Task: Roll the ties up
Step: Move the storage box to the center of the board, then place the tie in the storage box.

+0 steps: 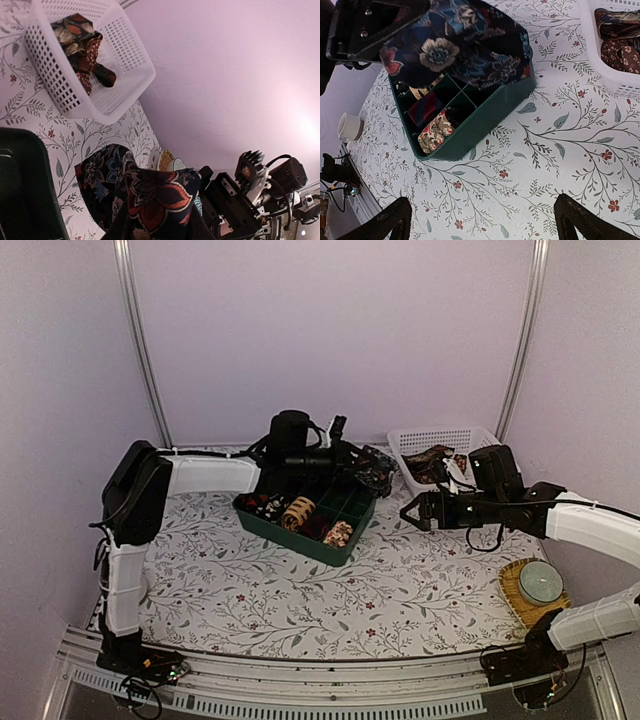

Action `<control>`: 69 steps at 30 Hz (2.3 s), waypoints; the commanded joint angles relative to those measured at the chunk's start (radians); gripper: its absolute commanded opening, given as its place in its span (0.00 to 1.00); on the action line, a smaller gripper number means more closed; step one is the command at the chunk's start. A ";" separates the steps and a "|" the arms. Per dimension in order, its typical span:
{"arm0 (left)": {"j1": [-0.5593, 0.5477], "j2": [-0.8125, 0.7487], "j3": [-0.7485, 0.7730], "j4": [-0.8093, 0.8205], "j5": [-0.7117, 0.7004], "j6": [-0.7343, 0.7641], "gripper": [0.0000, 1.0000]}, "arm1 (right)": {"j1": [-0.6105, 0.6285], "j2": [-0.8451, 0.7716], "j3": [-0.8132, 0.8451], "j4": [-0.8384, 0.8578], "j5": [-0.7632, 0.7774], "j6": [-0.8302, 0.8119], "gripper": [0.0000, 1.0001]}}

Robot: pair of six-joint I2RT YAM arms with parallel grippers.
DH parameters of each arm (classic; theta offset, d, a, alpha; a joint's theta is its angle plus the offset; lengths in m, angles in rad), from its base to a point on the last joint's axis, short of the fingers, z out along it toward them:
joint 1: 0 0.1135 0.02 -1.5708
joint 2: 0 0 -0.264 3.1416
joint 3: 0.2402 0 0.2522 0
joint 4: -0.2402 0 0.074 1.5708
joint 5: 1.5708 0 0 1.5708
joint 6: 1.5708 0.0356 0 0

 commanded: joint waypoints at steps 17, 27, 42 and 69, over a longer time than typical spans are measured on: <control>0.190 0.129 0.026 -0.232 0.143 0.205 0.00 | -0.005 -0.067 0.001 -0.017 0.027 -0.005 1.00; 0.198 0.152 0.124 -0.489 -0.021 0.440 0.00 | -0.005 -0.058 -0.001 -0.007 0.016 0.004 1.00; 0.120 0.191 0.199 -0.723 -0.439 0.601 0.00 | -0.004 -0.052 0.003 -0.002 0.007 0.006 1.00; -0.057 0.244 0.265 -0.985 -0.874 0.644 0.00 | -0.005 -0.043 0.019 -0.006 -0.003 -0.004 1.00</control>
